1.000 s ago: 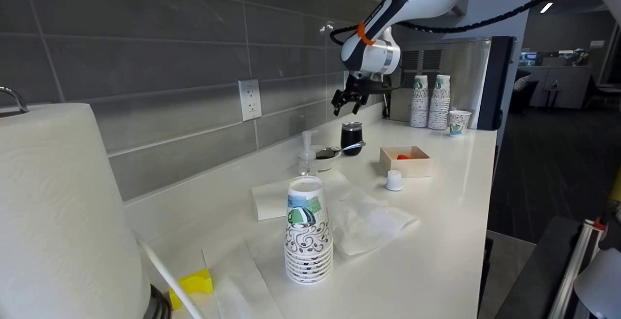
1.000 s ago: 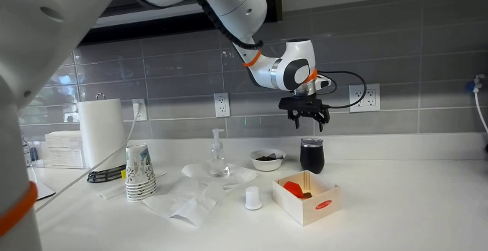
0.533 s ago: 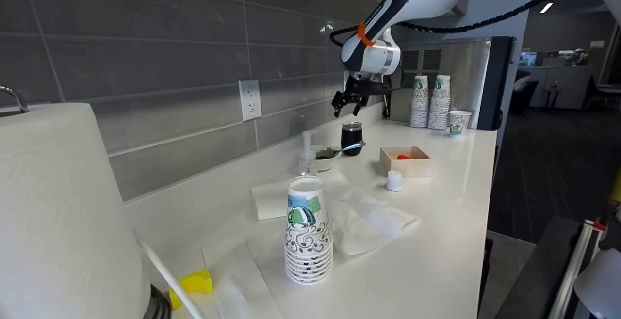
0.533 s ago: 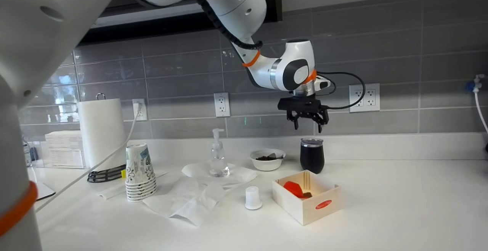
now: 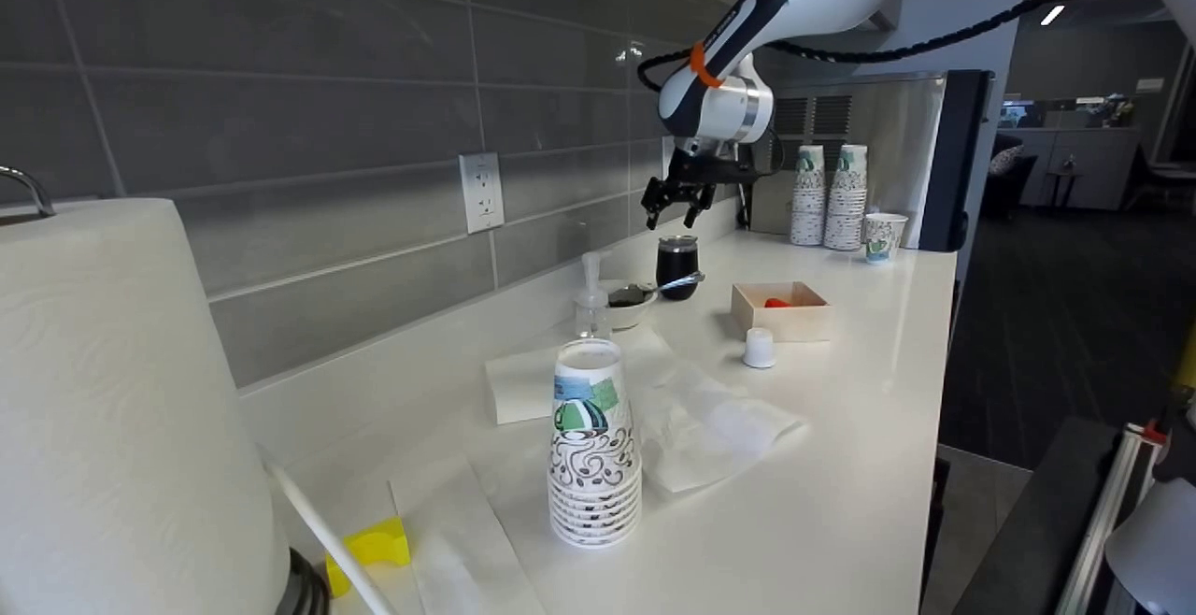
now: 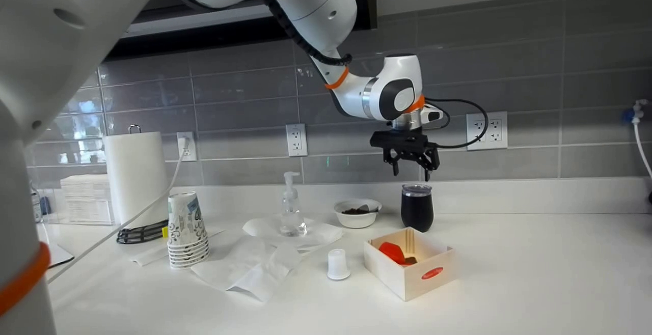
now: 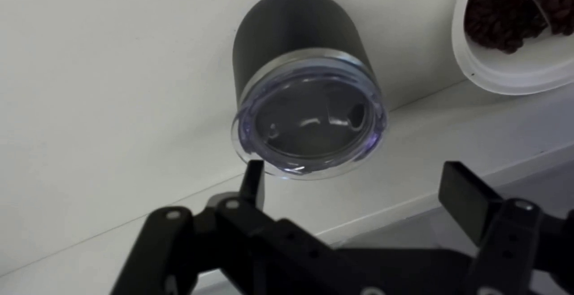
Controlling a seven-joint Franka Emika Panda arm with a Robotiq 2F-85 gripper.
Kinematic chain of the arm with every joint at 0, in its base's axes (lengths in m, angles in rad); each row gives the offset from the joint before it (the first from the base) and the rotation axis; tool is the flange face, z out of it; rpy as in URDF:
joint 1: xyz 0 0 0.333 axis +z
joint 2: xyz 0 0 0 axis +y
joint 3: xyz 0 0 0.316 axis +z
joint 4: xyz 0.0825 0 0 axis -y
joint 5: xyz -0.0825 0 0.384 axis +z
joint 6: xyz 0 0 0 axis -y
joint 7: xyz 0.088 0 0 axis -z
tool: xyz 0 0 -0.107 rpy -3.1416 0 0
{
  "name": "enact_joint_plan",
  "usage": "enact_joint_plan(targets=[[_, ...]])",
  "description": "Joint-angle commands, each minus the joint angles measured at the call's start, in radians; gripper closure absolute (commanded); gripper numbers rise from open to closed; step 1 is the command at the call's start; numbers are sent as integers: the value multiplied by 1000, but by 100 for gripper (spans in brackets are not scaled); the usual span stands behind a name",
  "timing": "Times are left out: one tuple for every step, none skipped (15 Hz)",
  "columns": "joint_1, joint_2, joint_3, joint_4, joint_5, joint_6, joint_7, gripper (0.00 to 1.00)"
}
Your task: Uncover the black cup
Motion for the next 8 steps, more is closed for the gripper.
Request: enact_joint_plan(targets=[[4, -30, -22, -3, -12, -82, 57, 0], [5, -27, -28, 6, -13, -106, 68, 0], [4, -27, -31, 13, -12, -132, 73, 0], [6, -27, -37, 21, -14, -158, 83, 0], [9, -26, -44, 31, -18, -184, 95, 0], [10, -24, -49, 41, -18, -203, 107, 0], [11, -19, -52, 54, -17, -220, 115, 0], [14, -11, -59, 69, -18, -228, 132, 0]])
